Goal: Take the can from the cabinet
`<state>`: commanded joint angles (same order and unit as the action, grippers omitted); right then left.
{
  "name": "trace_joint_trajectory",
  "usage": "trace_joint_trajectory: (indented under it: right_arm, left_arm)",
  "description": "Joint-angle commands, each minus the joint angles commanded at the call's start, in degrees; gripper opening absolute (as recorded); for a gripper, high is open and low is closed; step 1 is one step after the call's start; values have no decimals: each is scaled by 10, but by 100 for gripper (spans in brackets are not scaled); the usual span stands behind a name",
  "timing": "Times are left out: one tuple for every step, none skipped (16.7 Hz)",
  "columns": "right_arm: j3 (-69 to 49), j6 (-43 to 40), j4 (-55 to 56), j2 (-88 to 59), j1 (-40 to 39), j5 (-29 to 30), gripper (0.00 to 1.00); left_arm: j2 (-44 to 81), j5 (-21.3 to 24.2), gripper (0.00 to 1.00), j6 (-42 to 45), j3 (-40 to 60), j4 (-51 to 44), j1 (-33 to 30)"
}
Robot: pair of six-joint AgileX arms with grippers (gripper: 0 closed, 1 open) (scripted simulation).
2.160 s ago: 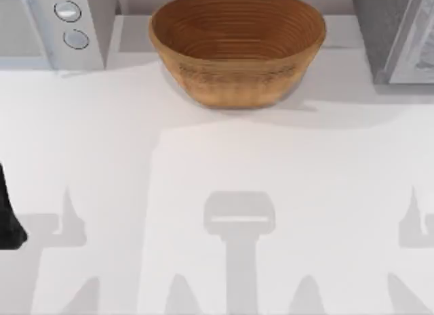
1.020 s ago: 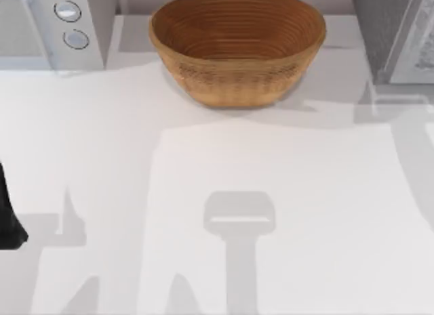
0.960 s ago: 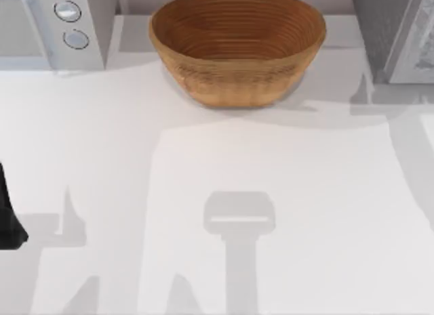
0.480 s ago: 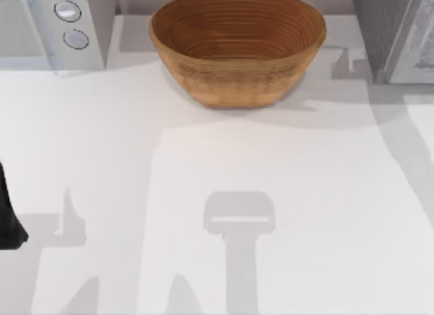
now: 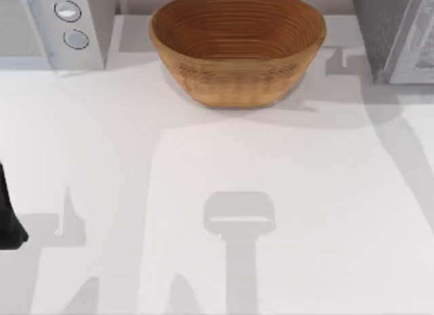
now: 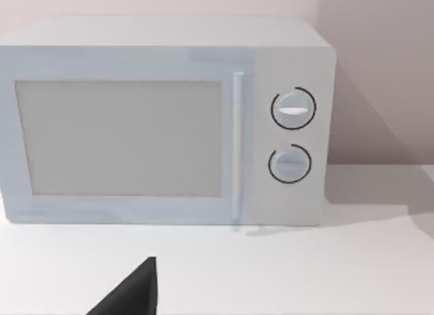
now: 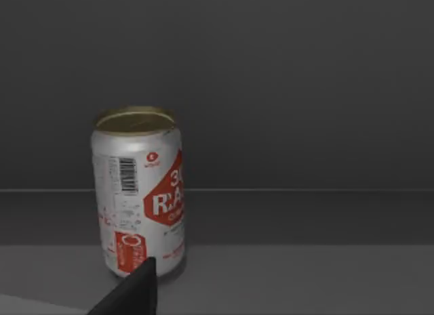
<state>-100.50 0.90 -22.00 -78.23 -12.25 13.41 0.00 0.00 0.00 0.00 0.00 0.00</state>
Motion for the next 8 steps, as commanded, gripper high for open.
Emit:
trace_joint_trajectory:
  right_arm:
    - [-5,0,13,-19,-14,15,100]
    - [-11,0,27,-39,-30,31,100]
    - [-16,0,42,-59,-46,48,100]
    - [-21,0,56,-80,-62,65,100]
    - [-25,-1,68,-96,-76,79,100]
    - [-28,-1,77,-106,-85,89,100]
    - [-28,-1,81,-110,-89,93,100]
    - [-28,-1,81,-110,-89,93,100]
  left_arm:
    - [0,0,100,0,0,0,0]
    - [0,0,100,0,0,0,0]
    - [0,0,100,0,0,0,0]
    - [0,0,100,0,0,0,0]
    - [0,0,100,0,0,0,0]
    - [0,0,100,0,0,0,0]
    - [0,0,100,0,0,0,0]
    - [0,0,100,0,0,0,0]
